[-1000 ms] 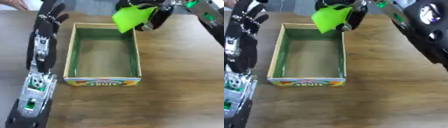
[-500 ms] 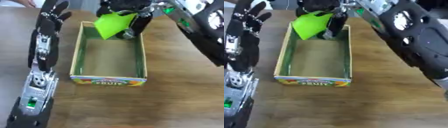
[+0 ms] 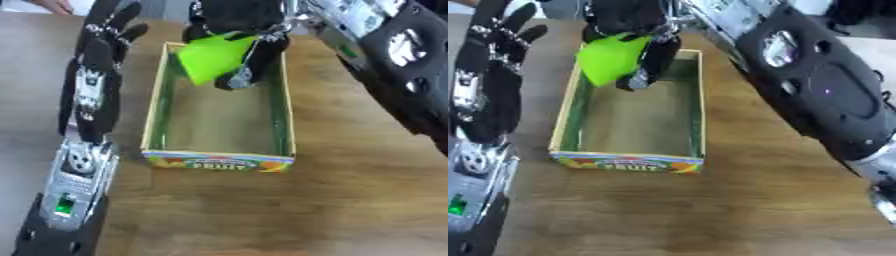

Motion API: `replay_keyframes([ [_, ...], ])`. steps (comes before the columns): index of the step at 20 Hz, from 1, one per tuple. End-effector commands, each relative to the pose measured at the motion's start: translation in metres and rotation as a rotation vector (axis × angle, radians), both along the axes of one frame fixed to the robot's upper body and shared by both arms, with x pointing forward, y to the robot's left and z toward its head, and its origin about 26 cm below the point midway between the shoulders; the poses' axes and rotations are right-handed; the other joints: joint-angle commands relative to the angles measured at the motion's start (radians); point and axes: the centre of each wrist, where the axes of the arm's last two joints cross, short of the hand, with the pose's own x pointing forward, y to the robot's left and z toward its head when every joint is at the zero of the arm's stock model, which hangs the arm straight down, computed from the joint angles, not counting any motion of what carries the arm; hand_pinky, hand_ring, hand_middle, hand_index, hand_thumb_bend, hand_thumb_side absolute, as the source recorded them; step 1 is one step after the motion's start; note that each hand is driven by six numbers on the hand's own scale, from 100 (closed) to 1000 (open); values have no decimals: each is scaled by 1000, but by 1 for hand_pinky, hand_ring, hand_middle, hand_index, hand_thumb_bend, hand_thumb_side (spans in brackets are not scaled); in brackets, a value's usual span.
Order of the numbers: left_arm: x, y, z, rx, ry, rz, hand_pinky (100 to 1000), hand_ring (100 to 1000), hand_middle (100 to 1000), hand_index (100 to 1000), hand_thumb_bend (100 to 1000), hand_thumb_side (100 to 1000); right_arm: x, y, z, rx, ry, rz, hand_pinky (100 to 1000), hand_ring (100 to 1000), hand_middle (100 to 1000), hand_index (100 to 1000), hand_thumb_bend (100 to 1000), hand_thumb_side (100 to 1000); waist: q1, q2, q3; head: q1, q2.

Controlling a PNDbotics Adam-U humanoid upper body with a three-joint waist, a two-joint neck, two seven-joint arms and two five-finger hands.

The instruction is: Pick up objects on the table and place them in the box.

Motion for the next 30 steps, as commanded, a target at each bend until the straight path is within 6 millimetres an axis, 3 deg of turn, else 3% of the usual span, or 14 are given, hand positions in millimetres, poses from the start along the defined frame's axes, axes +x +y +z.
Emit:
replay_keyframes([
  [1,0,1,5,7,-17,-4,851,935,960,1000,100,1000,6,-5,3,-270,1,-99,972,1000,1000,1000,100,1000,7,-19,-4,-13,0],
  [7,-1,1,4,3,-13,2,850,934,960,1000,100,1000,13,-9,-3,-377,85,-154,1000,1000,1000,1000,100,1000,12,-20,-5,-15,0],
  [18,-1,3,2,-2,-8,13,850,933,960,1000,100,1000,7,-23,2,-306,135,-89,1000,1000,1000,1000,100,1000,24,-21,-13,-14,0],
  [19,-2,3,2,-3,-8,14,850,933,960,1000,100,1000,7,-29,1,-244,175,-40,1000,1000,1000,1000,100,1000,26,-22,-15,-14,0],
  [21,-2,3,2,-6,-9,17,850,932,960,1000,100,1000,8,-43,-5,-98,280,40,890,941,1000,995,100,978,30,-21,-19,-14,0],
  [22,-2,3,2,-7,-9,17,850,932,960,1000,100,1000,8,-51,-9,-23,331,70,876,927,999,982,100,957,32,-21,-20,-13,0],
  [24,-2,2,2,-14,-13,19,849,932,960,1000,100,1000,7,-68,-25,169,458,132,807,867,917,947,100,871,40,-18,-26,-14,0],
  [30,-2,0,3,-30,-16,13,849,934,962,1000,100,1000,-10,-96,-83,796,883,277,754,831,862,975,100,830,72,-11,-42,-20,0],
])
